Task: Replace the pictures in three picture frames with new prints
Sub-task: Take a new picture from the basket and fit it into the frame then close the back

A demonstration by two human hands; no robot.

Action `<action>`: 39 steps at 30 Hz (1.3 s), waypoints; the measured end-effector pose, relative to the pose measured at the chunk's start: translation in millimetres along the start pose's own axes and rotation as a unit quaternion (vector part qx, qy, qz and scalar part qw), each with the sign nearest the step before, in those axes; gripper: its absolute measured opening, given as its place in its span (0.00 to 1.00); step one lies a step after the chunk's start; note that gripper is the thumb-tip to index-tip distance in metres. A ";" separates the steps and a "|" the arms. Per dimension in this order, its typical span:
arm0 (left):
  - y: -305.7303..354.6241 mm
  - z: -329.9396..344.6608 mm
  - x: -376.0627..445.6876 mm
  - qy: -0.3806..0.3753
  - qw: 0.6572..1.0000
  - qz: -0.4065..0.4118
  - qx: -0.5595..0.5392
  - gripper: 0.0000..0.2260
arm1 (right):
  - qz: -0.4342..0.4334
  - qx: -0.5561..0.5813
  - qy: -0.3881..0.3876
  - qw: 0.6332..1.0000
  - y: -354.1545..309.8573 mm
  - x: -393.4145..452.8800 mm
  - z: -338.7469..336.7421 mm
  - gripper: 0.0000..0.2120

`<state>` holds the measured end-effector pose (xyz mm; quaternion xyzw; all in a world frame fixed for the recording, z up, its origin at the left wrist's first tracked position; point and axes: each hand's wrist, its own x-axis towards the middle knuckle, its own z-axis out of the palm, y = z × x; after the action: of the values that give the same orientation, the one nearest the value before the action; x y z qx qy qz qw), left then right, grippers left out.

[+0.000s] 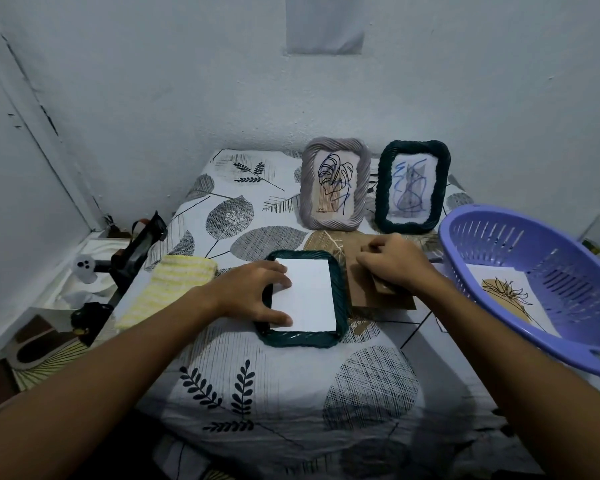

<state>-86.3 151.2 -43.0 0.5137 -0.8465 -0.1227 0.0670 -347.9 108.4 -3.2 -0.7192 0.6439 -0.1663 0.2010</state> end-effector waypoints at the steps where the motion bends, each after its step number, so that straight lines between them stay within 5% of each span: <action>1: -0.2 0.1 0.0 0.001 1.000 -0.001 0.001 0.32 | -0.005 -0.002 -0.003 1.000 -5.0 -0.2 -0.9 0.14; 11: -11.7 -2.1 -4.1 0.011 1.000 -0.007 -0.018 0.42 | -0.043 -0.021 -0.028 0.998 -52.4 -3.4 20.6 0.15; 19: -24.9 -5.9 -8.2 0.072 0.994 -0.046 -0.068 0.27 | -0.033 -0.024 -0.035 0.999 -73.3 -5.4 58.2 0.22; 27: -22.5 -3.7 -11.6 0.098 0.991 -0.042 -0.086 0.29 | -0.030 -0.026 -0.020 0.999 -77.0 -11.0 70.6 0.20; 39: -26.2 -1.4 -10.8 0.093 0.992 -0.038 -0.072 0.18 | -0.033 -0.026 -0.018 0.999 -79.6 -16.3 74.1 0.17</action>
<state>-58.5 149.1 -48.8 0.5481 -0.8057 -0.1374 0.1773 -244.4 137.3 -26.9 -0.7479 0.6203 -0.1428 0.1881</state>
